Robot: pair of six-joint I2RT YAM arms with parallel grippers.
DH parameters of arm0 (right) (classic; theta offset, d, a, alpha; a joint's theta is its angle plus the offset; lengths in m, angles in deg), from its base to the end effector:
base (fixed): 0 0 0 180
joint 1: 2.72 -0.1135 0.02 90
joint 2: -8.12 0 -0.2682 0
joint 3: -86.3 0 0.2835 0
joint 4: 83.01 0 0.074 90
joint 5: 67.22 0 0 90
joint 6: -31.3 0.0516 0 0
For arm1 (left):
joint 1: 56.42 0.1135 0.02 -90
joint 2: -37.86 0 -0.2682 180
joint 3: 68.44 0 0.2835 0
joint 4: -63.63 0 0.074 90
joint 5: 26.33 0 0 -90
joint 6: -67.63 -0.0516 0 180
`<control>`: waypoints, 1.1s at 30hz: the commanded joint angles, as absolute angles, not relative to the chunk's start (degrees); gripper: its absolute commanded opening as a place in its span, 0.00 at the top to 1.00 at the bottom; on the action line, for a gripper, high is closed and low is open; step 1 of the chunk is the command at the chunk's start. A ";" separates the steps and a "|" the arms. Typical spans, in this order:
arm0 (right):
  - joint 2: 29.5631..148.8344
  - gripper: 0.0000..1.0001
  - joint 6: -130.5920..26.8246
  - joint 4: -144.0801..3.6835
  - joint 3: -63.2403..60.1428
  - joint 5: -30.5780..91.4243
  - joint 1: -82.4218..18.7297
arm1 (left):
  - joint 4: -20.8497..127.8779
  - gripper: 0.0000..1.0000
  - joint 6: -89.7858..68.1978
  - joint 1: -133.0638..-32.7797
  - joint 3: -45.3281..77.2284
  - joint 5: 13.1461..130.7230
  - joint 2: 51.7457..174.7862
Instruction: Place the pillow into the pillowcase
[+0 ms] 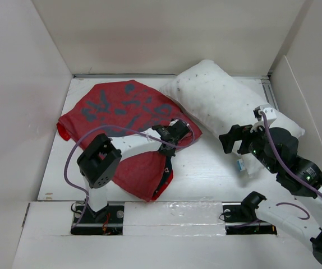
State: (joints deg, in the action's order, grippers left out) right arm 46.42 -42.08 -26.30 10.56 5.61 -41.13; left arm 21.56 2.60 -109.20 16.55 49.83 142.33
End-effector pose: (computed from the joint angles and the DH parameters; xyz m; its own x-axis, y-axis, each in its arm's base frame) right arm 0.1278 0.0819 0.4114 -0.3551 0.0672 -0.9324 -0.2856 0.9419 0.1766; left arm 0.2599 -0.3217 0.1695 -0.7794 0.3485 -0.5206 0.4139 0.9102 -0.0104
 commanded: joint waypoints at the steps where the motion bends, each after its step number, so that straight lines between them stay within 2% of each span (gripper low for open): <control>1: 46.35 0.01 -42.79 -29.13 10.45 5.64 -41.74 | 19.68 0.93 3.11 -108.98 18.84 48.20 138.32; 3: 46.35 0.01 -42.79 -29.13 10.45 5.64 -41.74 | 20.21 1.00 3.11 -108.98 18.84 48.20 138.32; 6: 46.35 0.01 -42.79 -29.13 10.45 5.64 -41.74 | 20.74 1.00 3.11 -108.98 18.14 48.20 138.32; 8: 46.35 0.01 -42.79 -29.13 10.45 5.64 -41.74 | 20.74 0.88 3.11 -108.98 18.14 48.73 138.85; 9: 46.35 0.01 -42.79 -29.13 10.45 5.64 -41.74 | 20.74 0.88 3.11 -108.98 18.14 48.73 138.85; 10: 46.35 0.01 -42.79 -29.13 10.45 5.64 -41.74 | 20.74 0.82 3.11 -108.98 18.14 48.73 138.15; 12: 46.35 0.01 -42.79 -29.13 9.93 5.64 -41.74 | 20.74 0.82 3.11 -108.98 18.14 48.73 138.14; 16: 46.88 0.01 -42.79 -29.13 9.93 5.64 -41.74 | 20.74 0.87 3.11 -108.98 18.14 48.73 138.14; 19: 46.88 0.01 -42.79 -29.13 9.93 5.64 -41.74 | 21.26 1.00 2.59 -108.98 18.14 48.73 138.76; 29: 48.63 0.01 -42.79 -29.75 9.93 7.91 -41.74 | 16.78 1.00 4.43 -108.98 24.37 41.70 135.15; 30: 48.64 0.01 -42.79 -29.75 10.45 8.45 -41.74 | 16.26 0.99 4.43 -108.98 26.46 41.70 134.63; 32: 50.65 0.01 -42.79 -30.28 10.45 9.24 -41.74 | 16.25 0.86 3.55 -108.98 27.71 42.92 134.63; 33: 50.66 0.01 -42.79 -30.28 10.45 9.25 -41.74 | 16.78 0.86 3.03 -108.98 27.72 42.93 134.63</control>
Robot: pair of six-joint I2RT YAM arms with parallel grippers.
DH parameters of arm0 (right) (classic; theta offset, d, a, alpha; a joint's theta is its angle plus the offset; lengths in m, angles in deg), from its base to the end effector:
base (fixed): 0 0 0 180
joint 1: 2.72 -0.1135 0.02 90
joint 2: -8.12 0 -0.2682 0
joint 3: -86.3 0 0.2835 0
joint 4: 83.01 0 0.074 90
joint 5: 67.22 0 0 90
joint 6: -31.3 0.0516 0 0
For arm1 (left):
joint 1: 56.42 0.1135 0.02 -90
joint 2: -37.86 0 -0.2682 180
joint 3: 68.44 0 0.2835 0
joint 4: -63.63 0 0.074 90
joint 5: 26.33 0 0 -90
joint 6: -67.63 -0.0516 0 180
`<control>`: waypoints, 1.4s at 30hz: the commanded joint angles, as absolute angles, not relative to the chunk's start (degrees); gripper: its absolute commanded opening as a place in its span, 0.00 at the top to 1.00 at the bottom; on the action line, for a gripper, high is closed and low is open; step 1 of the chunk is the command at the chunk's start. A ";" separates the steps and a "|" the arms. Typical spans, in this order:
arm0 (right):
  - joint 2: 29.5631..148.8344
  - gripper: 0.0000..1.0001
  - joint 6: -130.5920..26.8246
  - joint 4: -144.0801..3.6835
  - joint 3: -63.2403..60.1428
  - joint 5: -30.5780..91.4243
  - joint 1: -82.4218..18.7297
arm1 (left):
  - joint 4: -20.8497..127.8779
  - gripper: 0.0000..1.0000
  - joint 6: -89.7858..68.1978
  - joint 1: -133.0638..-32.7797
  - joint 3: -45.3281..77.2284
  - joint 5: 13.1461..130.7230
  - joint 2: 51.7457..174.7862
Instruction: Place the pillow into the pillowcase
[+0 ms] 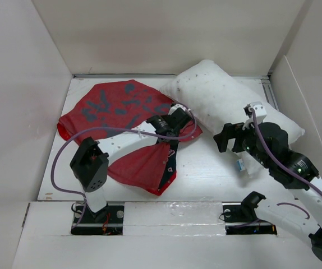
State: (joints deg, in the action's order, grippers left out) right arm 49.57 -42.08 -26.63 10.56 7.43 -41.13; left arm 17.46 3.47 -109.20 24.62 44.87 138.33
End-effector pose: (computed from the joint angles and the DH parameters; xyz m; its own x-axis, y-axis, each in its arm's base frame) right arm 0.1400 0.0936 0.4042 -0.3988 0.0358 -0.9164 -0.3056 0.9369 0.1696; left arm 0.2690 -0.3266 0.2418 -0.7162 0.2607 -0.6474 0.3622 0.9318 -0.0254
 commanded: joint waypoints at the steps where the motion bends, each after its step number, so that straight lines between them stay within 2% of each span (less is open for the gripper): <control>1: 51.35 0.01 -42.79 -30.28 10.45 9.25 -41.74 | 16.78 0.87 3.03 -108.98 27.72 43.54 134.63; 3: 51.36 0.01 -42.27 -30.28 11.06 9.25 -41.74 | 18.53 1.00 2.50 -108.98 27.11 44.07 134.63; 12: 55.91 0.01 -41.04 -36.07 11.60 8.19 -41.74 | 21.00 1.00 1.89 -107.84 28.50 45.99 135.68; 13: 56.89 0.01 -41.03 -36.08 10.99 8.19 -41.74 | 18.48 0.90 1.88 -107.84 28.51 46.62 136.29; 14: 57.77 0.01 -41.03 -36.08 10.98 8.89 -41.74 | 17.76 0.74 2.41 -108.36 28.51 46.10 136.30; 15: 58.91 0.01 -41.03 -36.08 10.98 8.90 -41.74 | 17.23 0.54 2.93 -109.67 27.55 44.88 136.30; 17: 58.92 0.01 -41.03 -36.60 12.12 8.37 -41.74 | 17.22 0.45 2.94 -110.30 23.44 44.42 135.60; 22: 58.92 0.01 -40.50 -37.83 13.79 7.23 -41.74 | 23.00 0.45 5.04 -112.92 14.12 53.20 134.46; 25: 58.92 0.01 -40.50 -37.83 13.79 7.23 -41.74 | 24.86 0.47 5.05 -113.73 12.87 55.92 133.93; 37: 58.39 0.01 -40.50 -37.83 14.32 7.84 -41.74 | 27.15 0.52 4.43 -114.25 11.54 57.52 137.70; 42: 58.39 0.01 -41.03 -37.83 14.32 7.84 -41.74 | 27.15 0.58 4.43 -114.25 12.25 54.01 141.47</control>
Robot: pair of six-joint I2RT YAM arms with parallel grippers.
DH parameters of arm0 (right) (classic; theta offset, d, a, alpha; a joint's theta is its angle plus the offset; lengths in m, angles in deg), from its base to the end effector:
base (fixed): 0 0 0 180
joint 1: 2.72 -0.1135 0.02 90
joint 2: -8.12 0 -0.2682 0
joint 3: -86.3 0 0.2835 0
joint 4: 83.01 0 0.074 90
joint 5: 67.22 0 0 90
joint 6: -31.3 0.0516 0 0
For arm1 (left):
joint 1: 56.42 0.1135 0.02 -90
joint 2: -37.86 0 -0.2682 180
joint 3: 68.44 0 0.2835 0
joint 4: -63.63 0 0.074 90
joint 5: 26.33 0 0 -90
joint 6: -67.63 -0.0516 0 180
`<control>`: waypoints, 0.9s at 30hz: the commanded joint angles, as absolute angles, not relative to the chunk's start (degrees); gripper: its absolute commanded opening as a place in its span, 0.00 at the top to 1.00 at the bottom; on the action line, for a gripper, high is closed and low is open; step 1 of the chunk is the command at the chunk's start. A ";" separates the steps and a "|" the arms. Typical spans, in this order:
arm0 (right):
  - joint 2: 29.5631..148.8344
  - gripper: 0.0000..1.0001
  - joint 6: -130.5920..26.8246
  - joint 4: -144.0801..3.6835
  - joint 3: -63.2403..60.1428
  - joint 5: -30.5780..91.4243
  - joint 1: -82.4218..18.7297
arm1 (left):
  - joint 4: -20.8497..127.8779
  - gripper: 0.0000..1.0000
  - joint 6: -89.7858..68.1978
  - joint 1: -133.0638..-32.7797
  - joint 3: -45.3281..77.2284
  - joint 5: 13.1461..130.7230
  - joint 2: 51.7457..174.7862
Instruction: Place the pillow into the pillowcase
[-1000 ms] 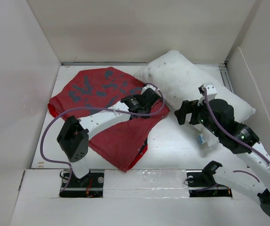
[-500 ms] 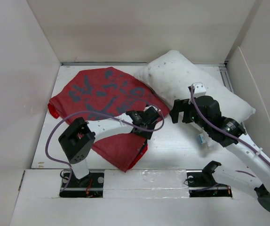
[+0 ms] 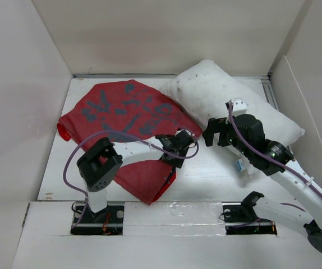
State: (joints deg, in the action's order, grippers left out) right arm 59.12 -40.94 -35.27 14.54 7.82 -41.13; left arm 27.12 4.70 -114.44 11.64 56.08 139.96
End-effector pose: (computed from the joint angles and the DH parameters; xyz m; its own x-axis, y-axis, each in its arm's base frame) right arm 0.1859 0.1304 0.3662 -0.4667 0.0061 -0.8844 -0.2915 0.9430 0.1603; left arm 0.2199 -0.3394 0.1627 -0.7682 0.3787 -0.5161 0.5106 0.8488 -0.1373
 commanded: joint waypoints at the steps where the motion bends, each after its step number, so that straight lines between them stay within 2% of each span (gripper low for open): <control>1: 58.39 0.01 -41.03 -37.83 14.32 7.84 -41.74 | 26.63 0.60 4.43 -114.25 12.94 54.01 141.48; 5: 58.39 0.01 -41.03 -37.83 14.32 8.37 -41.74 | 26.10 0.69 4.43 -114.25 14.01 51.99 142.63; 14: 58.91 0.01 -41.03 -37.83 14.32 8.90 -41.74 | 24.96 0.69 4.43 -114.25 15.32 49.62 141.48; 16: 58.92 0.01 -41.03 -37.83 14.32 8.90 -41.74 | 24.96 0.73 4.43 -114.25 15.32 49.61 141.48; 18: 58.92 0.01 -41.03 -37.83 14.32 8.90 -41.74 | 24.96 0.81 4.43 -114.25 15.32 49.61 141.48; 21: 58.92 0.01 -41.03 -37.83 14.32 8.90 -41.74 | 24.96 0.86 4.43 -114.25 15.32 49.61 141.48; 27: 59.45 0.01 -41.03 -37.83 14.32 9.42 -41.74 | 24.34 0.90 4.43 -114.25 16.03 49.61 140.43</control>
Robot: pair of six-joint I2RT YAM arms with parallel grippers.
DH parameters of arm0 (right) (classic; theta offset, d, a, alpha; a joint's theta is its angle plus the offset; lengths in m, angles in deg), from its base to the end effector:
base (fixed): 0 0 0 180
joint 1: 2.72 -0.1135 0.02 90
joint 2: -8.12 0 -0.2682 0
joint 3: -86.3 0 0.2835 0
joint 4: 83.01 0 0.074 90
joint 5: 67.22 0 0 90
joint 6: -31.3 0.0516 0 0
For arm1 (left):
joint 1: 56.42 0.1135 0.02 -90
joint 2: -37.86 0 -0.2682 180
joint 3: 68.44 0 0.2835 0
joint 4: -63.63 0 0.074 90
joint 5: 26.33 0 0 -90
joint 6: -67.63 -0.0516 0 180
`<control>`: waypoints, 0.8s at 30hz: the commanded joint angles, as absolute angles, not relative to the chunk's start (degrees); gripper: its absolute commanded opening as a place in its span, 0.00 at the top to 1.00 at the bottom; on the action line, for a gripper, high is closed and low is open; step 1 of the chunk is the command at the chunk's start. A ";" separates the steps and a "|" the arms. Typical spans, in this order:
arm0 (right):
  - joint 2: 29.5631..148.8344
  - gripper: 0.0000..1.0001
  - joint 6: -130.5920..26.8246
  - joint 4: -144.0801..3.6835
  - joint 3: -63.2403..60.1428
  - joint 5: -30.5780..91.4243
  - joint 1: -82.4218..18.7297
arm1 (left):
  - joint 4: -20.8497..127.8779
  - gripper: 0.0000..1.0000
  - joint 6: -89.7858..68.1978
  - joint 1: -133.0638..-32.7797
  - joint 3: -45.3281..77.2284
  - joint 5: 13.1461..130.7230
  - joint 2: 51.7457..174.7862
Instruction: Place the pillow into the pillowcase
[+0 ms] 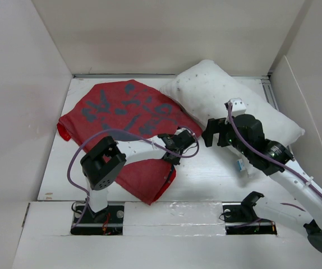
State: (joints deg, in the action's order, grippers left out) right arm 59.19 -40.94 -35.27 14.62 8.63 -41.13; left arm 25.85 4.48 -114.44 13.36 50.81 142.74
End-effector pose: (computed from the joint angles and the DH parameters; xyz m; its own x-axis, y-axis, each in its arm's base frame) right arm 0.1859 0.1313 0.3654 -0.4721 0.0032 -0.8816 -0.3024 0.9387 0.1653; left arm 0.2270 -0.3419 0.1530 -0.7603 0.3863 -0.5223 0.4777 0.8773 -0.0465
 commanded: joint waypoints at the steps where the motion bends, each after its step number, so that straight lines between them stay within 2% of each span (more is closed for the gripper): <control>1: 59.45 0.01 -41.03 -37.83 14.32 9.42 -41.74 | 24.34 0.86 4.43 -114.25 16.03 49.61 139.82; 3: 59.97 0.01 -41.03 -37.83 14.32 9.94 -41.74 | 24.34 0.75 4.43 -114.25 16.03 49.61 139.81; 4: 59.97 0.01 -41.03 -37.83 14.32 9.95 -41.74 | 24.34 0.73 3.91 -114.25 16.03 49.61 139.81; 24: 60.50 0.01 -41.56 -38.36 14.85 9.95 -41.74 | 25.39 0.77 3.91 -114.25 17.16 49.61 140.16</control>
State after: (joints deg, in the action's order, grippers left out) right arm 60.63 -41.01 -35.29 14.73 9.64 -41.13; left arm 25.52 4.32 -114.44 14.54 50.72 142.72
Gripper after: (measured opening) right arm 0.991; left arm 0.228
